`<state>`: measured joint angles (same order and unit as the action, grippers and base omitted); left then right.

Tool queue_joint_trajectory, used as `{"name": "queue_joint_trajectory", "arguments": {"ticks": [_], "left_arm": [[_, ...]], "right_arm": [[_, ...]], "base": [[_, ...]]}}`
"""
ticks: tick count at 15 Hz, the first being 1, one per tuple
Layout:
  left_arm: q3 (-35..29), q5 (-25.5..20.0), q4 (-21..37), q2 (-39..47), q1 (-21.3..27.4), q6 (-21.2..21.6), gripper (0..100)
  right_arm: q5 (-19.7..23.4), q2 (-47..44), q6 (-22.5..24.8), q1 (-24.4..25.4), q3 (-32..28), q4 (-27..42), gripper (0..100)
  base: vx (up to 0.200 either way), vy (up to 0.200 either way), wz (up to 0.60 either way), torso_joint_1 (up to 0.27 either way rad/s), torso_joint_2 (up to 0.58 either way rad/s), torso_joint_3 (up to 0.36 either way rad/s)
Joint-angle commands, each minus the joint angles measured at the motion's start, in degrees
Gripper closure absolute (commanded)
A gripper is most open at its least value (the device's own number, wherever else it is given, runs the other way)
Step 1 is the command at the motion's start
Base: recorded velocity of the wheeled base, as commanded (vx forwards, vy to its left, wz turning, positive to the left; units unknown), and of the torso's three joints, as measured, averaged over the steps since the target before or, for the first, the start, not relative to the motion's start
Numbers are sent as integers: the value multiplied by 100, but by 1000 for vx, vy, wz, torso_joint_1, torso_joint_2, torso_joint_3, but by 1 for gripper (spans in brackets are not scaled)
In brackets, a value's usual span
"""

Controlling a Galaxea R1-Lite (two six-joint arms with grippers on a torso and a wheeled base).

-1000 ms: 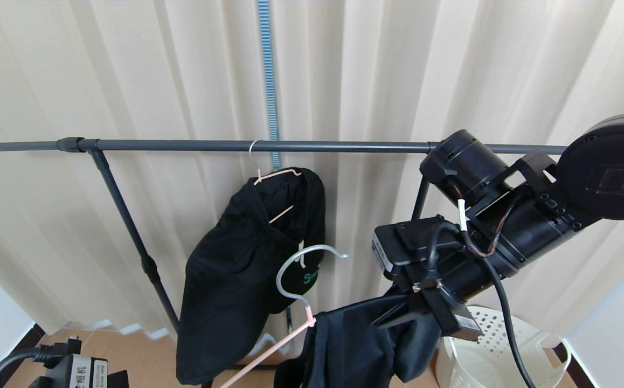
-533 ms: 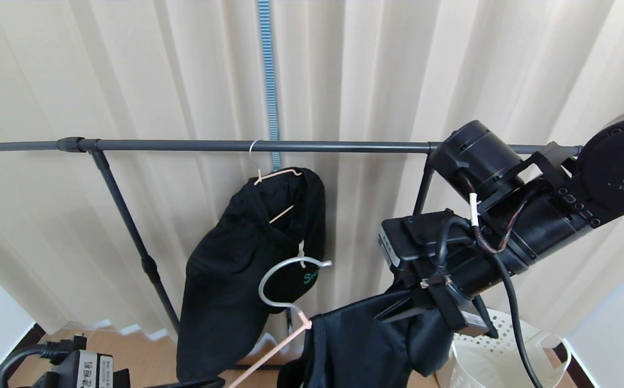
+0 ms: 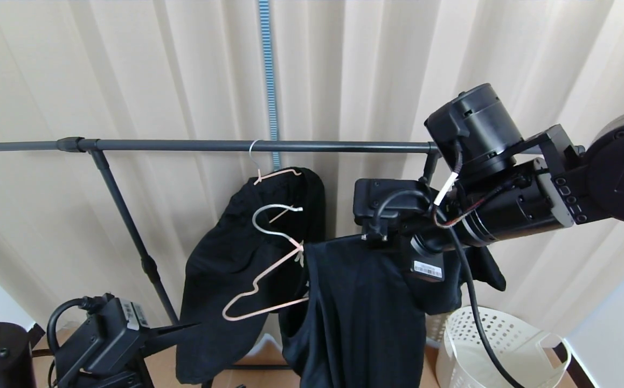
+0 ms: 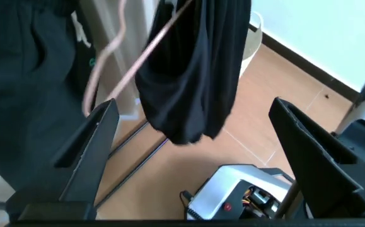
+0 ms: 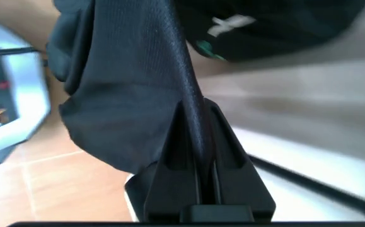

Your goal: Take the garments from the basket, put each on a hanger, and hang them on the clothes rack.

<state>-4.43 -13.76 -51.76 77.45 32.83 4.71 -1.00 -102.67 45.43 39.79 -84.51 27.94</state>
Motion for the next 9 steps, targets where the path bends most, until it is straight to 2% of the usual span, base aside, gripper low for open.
{"name": "queue_joint_trajectory", "arguments": {"ticks": [1, 4, 6, 7, 9], "left_arm": [[-173, 5, -1, 368, -180, -207, 0], [-568, 58, -1, 737, -198, -1095, 0], [-806, 313, 8, 1027, -198, -1516, 0], [-1008, 629, 17, 1317, -189, -1842, 0], [-1298, 928, 17, 1686, -207, -2369, 0]], "right_arm": [[-181, 168, -61, 38, 198, -280, 100], [-208, 555, -360, 29, 778, -1045, 100], [-216, 740, -764, 46, 989, -1203, 100], [-216, 854, -957, 117, 1059, -1212, 100], [-269, 915, -1265, 169, 1182, -1212, 100]], "base": [[0, 0, 0, 0, 0, 0], [0, 0, 0, 0, 0, 0], [0, 0, 0, 0, 0, 0], [0, 0, 0, 0, 0, 0], [0, 0, 0, 0, 0, 0]]}}
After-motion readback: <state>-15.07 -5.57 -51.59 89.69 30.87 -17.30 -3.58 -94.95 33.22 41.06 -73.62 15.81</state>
